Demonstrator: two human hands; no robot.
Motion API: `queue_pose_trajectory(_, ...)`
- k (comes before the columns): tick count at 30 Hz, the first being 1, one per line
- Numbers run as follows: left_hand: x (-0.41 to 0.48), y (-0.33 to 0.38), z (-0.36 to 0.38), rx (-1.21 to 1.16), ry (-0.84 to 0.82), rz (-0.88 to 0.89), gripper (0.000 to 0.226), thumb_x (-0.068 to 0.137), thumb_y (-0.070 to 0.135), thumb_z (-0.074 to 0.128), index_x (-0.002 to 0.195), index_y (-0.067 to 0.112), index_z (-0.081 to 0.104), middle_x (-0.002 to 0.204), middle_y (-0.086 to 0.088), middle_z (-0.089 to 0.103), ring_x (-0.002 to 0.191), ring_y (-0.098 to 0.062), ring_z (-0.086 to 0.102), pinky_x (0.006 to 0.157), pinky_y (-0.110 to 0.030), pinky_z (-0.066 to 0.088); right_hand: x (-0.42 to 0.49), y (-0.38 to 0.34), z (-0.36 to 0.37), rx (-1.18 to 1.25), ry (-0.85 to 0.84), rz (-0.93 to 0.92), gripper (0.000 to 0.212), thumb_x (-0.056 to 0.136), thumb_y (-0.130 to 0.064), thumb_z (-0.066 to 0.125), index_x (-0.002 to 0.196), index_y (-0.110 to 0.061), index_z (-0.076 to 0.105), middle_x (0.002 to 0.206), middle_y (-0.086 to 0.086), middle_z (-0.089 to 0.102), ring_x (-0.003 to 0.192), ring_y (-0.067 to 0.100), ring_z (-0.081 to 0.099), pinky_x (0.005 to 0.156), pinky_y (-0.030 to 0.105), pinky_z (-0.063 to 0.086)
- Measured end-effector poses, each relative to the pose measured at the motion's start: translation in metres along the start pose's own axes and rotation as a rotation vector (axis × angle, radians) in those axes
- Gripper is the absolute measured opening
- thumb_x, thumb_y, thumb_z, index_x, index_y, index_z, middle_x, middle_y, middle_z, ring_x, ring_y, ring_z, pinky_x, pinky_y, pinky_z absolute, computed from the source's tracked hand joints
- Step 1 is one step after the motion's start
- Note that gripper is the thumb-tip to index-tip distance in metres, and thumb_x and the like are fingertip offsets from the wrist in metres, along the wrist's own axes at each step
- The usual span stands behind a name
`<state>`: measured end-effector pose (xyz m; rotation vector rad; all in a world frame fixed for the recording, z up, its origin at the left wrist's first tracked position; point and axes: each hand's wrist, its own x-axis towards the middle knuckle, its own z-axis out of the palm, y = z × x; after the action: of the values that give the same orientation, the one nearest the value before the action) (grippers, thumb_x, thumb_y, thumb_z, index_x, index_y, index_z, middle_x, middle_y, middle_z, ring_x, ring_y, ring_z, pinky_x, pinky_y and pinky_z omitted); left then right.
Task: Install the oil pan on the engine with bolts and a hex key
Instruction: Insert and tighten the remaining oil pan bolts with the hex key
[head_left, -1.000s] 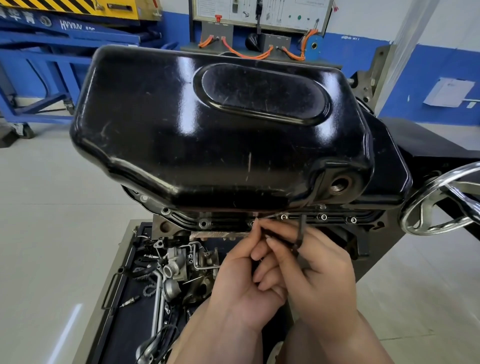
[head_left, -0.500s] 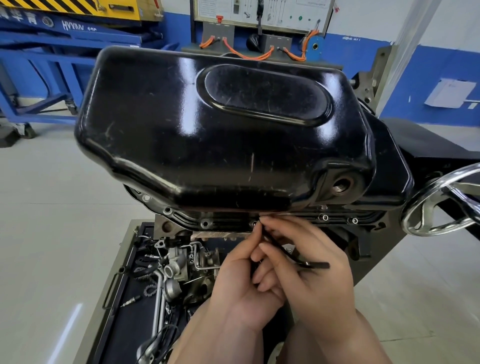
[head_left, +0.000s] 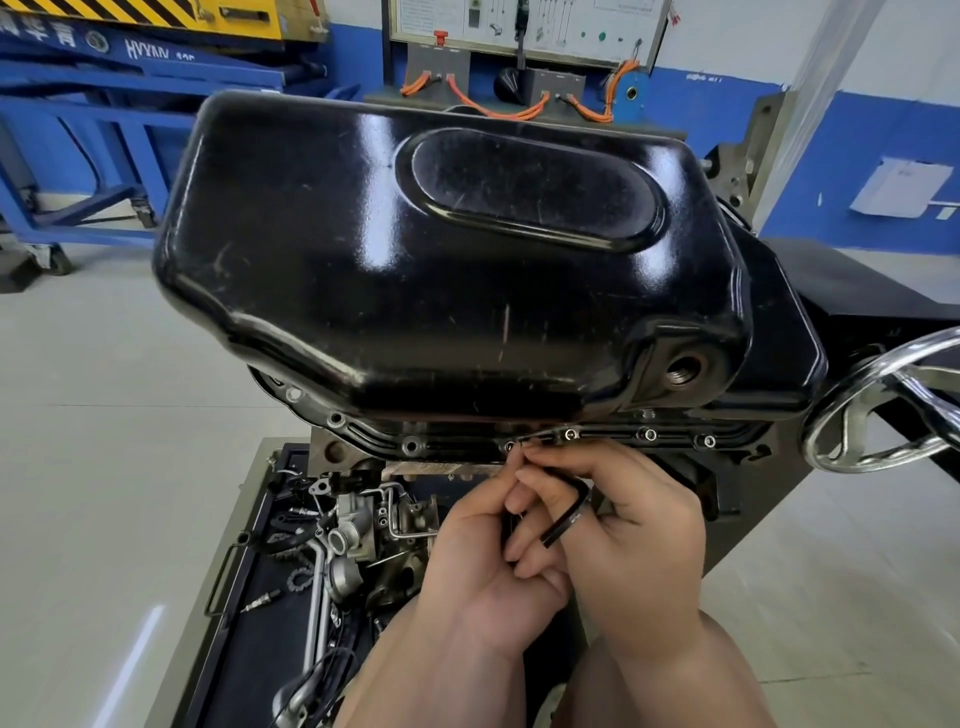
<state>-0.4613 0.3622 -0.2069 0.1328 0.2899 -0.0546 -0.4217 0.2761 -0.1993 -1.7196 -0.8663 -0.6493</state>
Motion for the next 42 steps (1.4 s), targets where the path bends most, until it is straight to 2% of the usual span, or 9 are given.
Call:
queue_pose_trajectory(6,0.010,-0.001,-0.004,-0.113,0.003,0.015,0.036,0.086,0.016,0.048,0.055,0.004,0.060,0.042,0.004,0.038,0.022,-0.006,0.028,0.027,-0.012,0.013,0.004,-0.004,-0.003,0.051,-0.019,0.004,0.027,0.069,0.004,0.074,0.083,-0.019,0.070,0.084,-0.022,0.065,0.079,-0.010,0.063,0.073,0.003,0.044)
queue_pose_trajectory(10,0.004,-0.004,0.001,-0.077,-0.128,0.006,0.022,0.053,0.001,0.085,0.059,0.003,0.064,0.045,0.003,0.043,0.031,-0.004,0.021,0.030,-0.015,0.014,0.009,-0.009,-0.030,0.193,-0.271,-0.021,0.034,0.071,-0.020,0.077,0.103,-0.017,0.067,0.094,-0.011,0.070,0.091,0.005,0.067,0.079,0.014,0.050)
queue_pose_trajectory(13,0.006,-0.005,0.001,-0.127,-0.147,0.009,0.028,0.047,-0.003,0.087,0.066,0.001,0.068,0.052,0.002,0.047,0.035,-0.005,0.035,0.031,-0.013,0.028,0.019,-0.016,-0.043,0.178,-0.334,-0.124,0.037,0.074,-0.037,0.073,0.104,-0.016,0.066,0.101,-0.009,0.069,0.101,0.007,0.065,0.084,0.017,0.049)
queue_pose_trajectory(17,0.013,-0.006,-0.005,-0.123,0.024,0.039,0.026,0.049,0.007,0.082,0.073,0.002,0.072,0.079,0.007,0.050,0.067,0.000,0.044,0.061,-0.010,0.034,0.024,-0.021,-0.038,0.134,-0.283,-0.184,0.028,0.071,-0.032,0.074,0.077,-0.005,0.070,0.080,-0.003,0.071,0.087,0.008,0.067,0.077,0.022,0.051)
queue_pose_trajectory(20,0.012,-0.004,-0.005,-0.120,0.023,0.042,0.018,0.052,0.004,0.078,0.068,0.000,0.071,0.071,0.002,0.061,0.061,-0.007,0.061,0.059,-0.016,0.050,0.020,-0.021,-0.030,0.105,-0.227,-0.188,0.029,0.071,-0.031,0.075,0.069,-0.003,0.069,0.072,0.003,0.069,0.076,0.015,0.066,0.066,0.034,0.053)
queue_pose_trajectory(23,0.008,-0.004,-0.004,0.013,-0.025,0.082,0.024,0.053,0.010,0.088,0.068,0.008,0.070,0.071,0.008,0.052,0.067,-0.001,0.047,0.075,-0.010,0.029,0.017,-0.022,-0.017,0.083,-0.132,-0.198,0.034,0.075,-0.032,0.069,0.064,-0.001,0.065,0.064,0.007,0.064,0.065,0.022,0.061,0.057,0.038,0.048)
queue_pose_trajectory(29,0.006,-0.005,0.000,0.045,-0.020,0.096,0.031,0.050,0.012,0.091,0.070,0.010,0.069,0.069,0.012,0.030,0.066,0.001,0.022,0.072,-0.009,0.017,0.011,-0.022,-0.007,0.183,-0.028,-0.142,0.017,0.079,-0.034,0.067,0.080,-0.020,0.058,0.076,-0.008,0.061,0.073,0.009,0.061,0.064,0.024,0.048)
queue_pose_trajectory(35,-0.004,0.007,0.008,0.002,0.093,-0.001,0.024,0.078,0.013,0.057,0.059,0.001,0.064,0.054,-0.003,0.056,0.041,-0.008,0.051,0.047,-0.012,0.042,0.005,-0.011,-0.016,0.152,-0.139,-0.036,0.009,0.081,-0.015,0.064,0.087,-0.020,0.067,0.088,-0.009,0.067,0.084,0.007,0.066,0.072,0.029,0.053)
queue_pose_trajectory(42,-0.018,0.005,0.012,0.136,0.017,-0.049,0.047,0.086,0.026,0.043,0.073,-0.008,0.072,0.078,-0.019,0.071,0.067,-0.028,0.071,0.058,-0.036,0.058,0.019,-0.023,-0.042,0.077,-0.154,-0.127,0.021,0.092,-0.018,0.044,0.088,-0.021,0.065,0.081,-0.016,0.062,0.079,0.013,0.061,0.072,0.026,0.046)
